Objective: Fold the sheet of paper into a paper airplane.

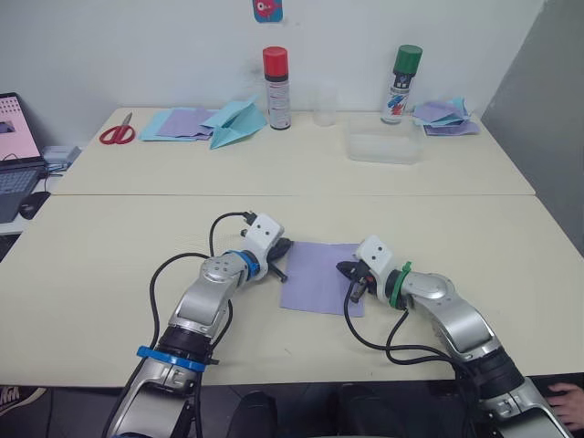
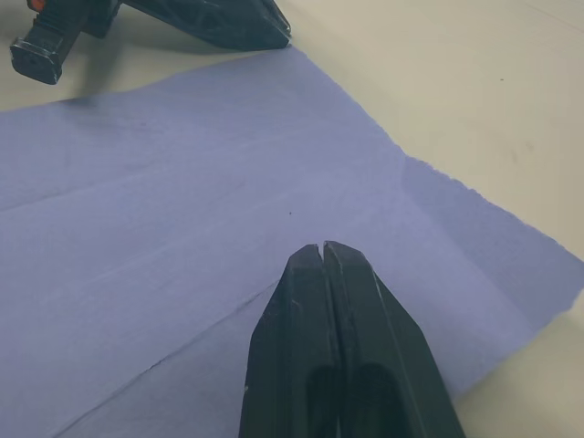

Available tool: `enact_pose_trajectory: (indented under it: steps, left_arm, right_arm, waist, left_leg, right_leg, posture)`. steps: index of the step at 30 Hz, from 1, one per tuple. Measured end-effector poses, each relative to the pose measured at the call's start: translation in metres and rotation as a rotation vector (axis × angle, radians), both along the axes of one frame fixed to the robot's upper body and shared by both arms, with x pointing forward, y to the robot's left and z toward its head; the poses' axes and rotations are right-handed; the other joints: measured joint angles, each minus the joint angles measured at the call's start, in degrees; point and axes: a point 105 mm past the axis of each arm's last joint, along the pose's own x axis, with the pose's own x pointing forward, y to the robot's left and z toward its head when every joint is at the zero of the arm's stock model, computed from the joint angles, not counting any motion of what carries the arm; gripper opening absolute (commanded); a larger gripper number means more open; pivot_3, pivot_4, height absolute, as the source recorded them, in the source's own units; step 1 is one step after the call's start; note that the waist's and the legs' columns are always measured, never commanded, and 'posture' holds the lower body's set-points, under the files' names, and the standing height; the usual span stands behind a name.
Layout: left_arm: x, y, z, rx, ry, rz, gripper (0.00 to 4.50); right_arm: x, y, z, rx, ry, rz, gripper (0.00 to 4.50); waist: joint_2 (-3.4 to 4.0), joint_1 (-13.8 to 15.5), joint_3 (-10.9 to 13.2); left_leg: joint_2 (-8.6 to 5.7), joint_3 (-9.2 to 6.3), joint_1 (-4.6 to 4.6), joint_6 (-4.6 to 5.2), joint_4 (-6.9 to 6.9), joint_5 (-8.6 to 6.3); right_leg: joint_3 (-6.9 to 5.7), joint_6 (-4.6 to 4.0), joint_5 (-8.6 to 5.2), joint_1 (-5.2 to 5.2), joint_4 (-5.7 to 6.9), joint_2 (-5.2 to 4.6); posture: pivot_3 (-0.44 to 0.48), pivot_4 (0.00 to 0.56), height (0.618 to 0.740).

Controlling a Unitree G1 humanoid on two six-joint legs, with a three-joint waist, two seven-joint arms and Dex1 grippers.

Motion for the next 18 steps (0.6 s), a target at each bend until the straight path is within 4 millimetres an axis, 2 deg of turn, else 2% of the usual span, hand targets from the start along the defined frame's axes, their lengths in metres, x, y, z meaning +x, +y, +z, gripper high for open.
enact_pose_trajectory:
  steps: [4,6,8,10,11,13,18]
  left_arm:
    - [-0.004,0.007,0.009,-0.124,-0.02,0.049,0.0]
    - [-0.009,0.004,0.029,-0.197,-0.073,0.014,0.0]
    - [-0.021,-0.009,0.056,-0.243,-0.15,-0.08,0.0]
    - [-0.036,-0.023,0.07,-0.215,-0.188,-0.187,0.0]
    - [-0.041,-0.027,0.069,-0.196,-0.184,-0.218,0.0]
    - [-0.05,-0.035,0.052,-0.133,-0.127,-0.264,0.0]
    - [-0.053,-0.043,0.006,-0.03,0.022,-0.263,0.0]
  right_arm:
    - [0.0,0.001,0.0,0.01,0.0,0.0,0.03]
    - [0.0,0.002,0.0,0.011,-0.001,0.001,0.03]
    - [0.0,0.002,0.0,0.011,-0.001,0.0,0.03]
    - [0.001,0.003,0.0,0.014,-0.002,0.001,0.03]
    - [0.001,0.003,0.0,0.014,-0.003,0.002,0.03]
    - [0.002,0.003,0.0,0.014,-0.006,0.004,0.03]
    - [0.003,0.004,0.001,0.011,-0.009,0.019,0.03]
  waist:
    - [-0.04,-0.1,0.0]
    - [-0.09,0.0,0.1]
    - [-0.09,0.0,0.1]
    - [-0.09,-0.1,0.1]
    - [-0.07,-0.2,0.1]
    - [-0.07,-0.2,0.1]
    - [-0.08,-0.2,0.1]
  left_leg:
    - [0.06,0.0,-0.06,0.0,-0.01,0.0]
    - [0.07,0.0,-0.08,-0.01,-0.01,0.0]
    - [0.04,0.01,-0.06,-0.01,-0.01,0.0]
    - [0.03,0.01,0.0,-0.01,-0.02,0.0]
    - [0.02,0.0,0.02,-0.01,-0.02,0.0]
    - [0.03,-0.01,0.02,-0.01,-0.02,0.0]
    - [0.02,-0.02,0.0,-0.01,-0.01,0.0]
  right_leg:
    - [-0.04,0.0,0.0,-0.05,0.0,0.0]
    - [-0.08,0.0,0.0,-0.06,0.0,-0.01]
    - [-0.04,0.0,0.0,-0.04,-0.01,-0.03]
    - [0.07,0.0,0.0,-0.03,-0.01,-0.03]
    - [0.11,0.0,0.0,-0.02,-0.01,-0.03]
    - [0.08,0.0,0.0,-0.02,-0.01,-0.02]
    - [0.03,0.0,0.0,-0.04,0.0,0.0]
  posture:
    - [0.0,0.15,0.74]
    - [0.0,0.15,0.74]
    - [0.0,0.15,0.74]
    - [0.0,0.15,0.74]
    - [0.0,0.15,0.74]
    - [0.0,0.15,0.74]
    - [0.0,0.15,0.74]
